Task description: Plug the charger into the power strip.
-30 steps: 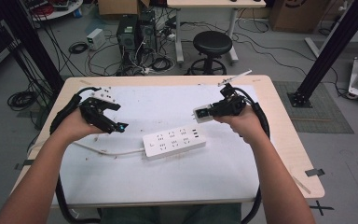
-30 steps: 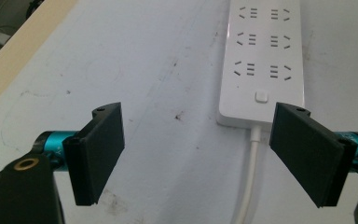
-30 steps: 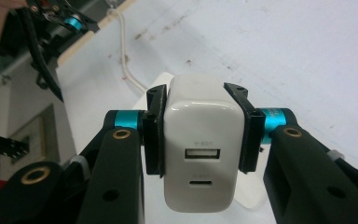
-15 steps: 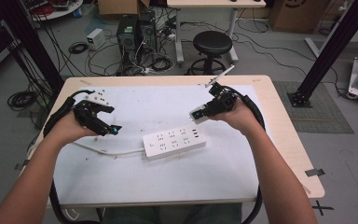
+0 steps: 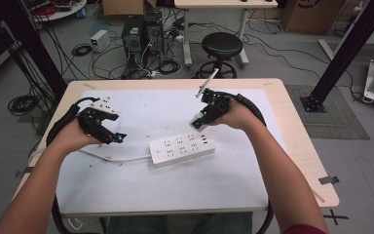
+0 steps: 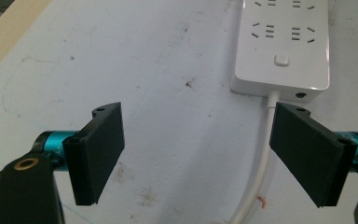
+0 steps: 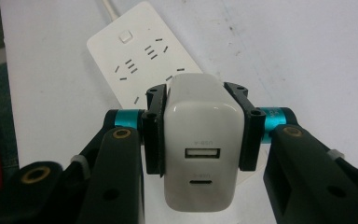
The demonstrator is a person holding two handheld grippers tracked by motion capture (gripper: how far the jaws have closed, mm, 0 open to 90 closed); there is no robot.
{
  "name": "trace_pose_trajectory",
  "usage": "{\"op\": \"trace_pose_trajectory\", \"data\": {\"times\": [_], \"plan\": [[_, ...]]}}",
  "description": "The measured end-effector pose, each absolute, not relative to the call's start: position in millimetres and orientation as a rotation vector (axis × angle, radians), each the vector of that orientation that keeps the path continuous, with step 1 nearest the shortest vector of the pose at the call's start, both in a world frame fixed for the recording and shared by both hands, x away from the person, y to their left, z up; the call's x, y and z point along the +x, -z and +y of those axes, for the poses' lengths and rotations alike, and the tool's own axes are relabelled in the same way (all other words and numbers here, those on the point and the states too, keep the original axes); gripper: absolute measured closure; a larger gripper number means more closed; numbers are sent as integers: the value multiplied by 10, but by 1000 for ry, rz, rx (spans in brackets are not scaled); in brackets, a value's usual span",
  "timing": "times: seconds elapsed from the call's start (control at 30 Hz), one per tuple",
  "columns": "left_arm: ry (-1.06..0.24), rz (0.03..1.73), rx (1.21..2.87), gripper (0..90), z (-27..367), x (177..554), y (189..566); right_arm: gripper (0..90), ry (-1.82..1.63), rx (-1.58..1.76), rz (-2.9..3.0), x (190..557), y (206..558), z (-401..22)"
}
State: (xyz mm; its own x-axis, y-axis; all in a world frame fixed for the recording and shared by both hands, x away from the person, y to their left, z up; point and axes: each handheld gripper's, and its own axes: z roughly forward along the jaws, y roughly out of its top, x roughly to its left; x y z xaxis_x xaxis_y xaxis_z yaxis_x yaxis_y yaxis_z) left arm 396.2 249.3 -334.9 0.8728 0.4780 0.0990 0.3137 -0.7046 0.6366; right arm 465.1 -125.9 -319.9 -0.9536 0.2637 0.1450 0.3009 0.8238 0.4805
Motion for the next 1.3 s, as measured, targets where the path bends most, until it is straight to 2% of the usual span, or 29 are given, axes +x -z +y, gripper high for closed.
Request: {"op": "trace_pose_trajectory", "data": {"times": [0.77, 1.3], "plan": [[-331, 564, 2398, 180, 2507, 3933, 3452, 630, 495, -242, -3036, 4774, 3465, -921], [-325, 561, 2393, 179, 2460, 3906, 3495, 631, 440, -130, -3066, 4739, 3528, -895]]}}
